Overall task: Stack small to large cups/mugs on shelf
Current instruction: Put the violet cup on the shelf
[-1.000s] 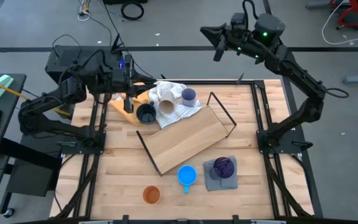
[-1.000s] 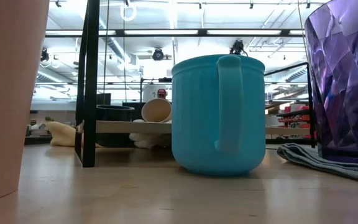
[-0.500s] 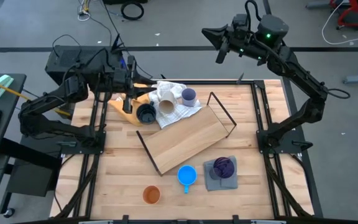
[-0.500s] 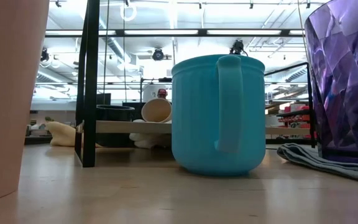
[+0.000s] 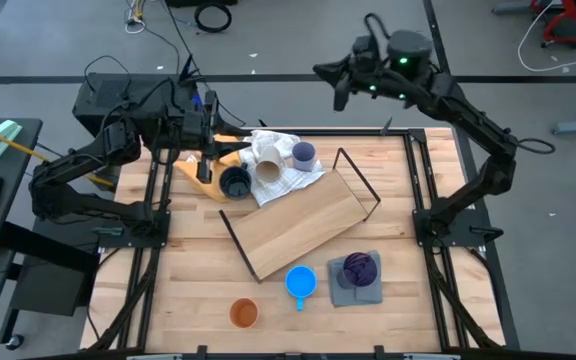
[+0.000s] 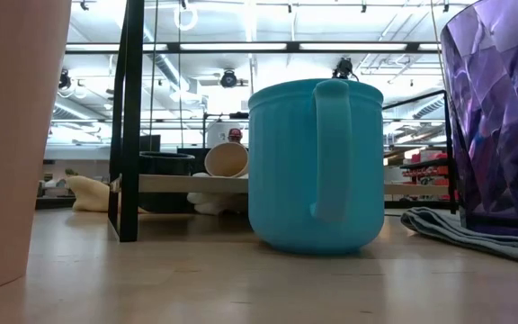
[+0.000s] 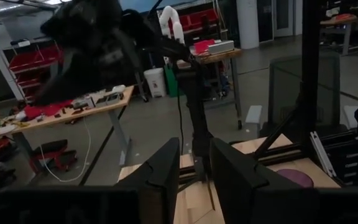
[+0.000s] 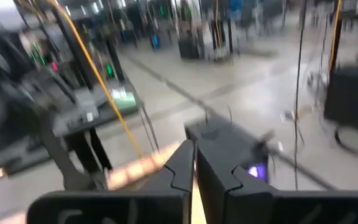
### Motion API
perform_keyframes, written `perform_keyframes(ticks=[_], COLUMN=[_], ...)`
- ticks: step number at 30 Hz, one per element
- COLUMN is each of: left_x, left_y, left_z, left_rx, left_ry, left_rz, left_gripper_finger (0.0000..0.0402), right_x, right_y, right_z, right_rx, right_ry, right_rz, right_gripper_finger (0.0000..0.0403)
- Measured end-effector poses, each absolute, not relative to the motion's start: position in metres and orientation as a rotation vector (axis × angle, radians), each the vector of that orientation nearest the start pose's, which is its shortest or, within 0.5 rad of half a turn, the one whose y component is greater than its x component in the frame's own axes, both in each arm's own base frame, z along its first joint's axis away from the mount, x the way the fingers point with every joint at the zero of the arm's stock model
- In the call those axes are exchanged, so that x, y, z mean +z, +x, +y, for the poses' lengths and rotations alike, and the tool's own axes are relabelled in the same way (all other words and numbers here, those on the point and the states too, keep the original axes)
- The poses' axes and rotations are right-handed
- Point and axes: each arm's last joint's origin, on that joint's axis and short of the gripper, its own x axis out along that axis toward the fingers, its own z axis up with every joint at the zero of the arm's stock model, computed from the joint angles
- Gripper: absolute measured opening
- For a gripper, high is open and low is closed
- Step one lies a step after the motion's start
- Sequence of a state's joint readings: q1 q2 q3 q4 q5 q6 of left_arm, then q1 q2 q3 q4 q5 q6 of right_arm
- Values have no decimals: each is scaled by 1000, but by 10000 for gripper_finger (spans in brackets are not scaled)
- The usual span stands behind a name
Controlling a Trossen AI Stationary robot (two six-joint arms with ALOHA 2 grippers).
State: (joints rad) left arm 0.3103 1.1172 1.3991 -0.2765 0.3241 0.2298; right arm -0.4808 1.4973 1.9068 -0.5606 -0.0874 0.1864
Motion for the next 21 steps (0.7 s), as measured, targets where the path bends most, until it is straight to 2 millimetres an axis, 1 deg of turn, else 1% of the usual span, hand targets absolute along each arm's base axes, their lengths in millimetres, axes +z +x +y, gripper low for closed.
perform_keyframes(ticks=[2,6,9,12,16,21], left_x=[466,464,464,464,464,464], left_y=[211,210,210,210,210,210], left_z=[58,58,58,58,58,58], left_rx=[-15,-15,-15,-15,-14,0], left_ry=[227,224,223,221,219,212], left_rz=[9,23,28,28,28,29], left_gripper_finger=[97,97,99,100,99,101], right_x=[496,483,469,454,430,403], right_y=[268,265,261,263,279,302], right_z=[-138,-145,-150,-155,-165,-178], right_rx=[-430,-474,-523,-546,-543,-526], right_ry=[241,277,308,337,348,332], right_rz=[177,287,418,536,665,753], right_gripper_finger=[22,23,27,34,50,77])
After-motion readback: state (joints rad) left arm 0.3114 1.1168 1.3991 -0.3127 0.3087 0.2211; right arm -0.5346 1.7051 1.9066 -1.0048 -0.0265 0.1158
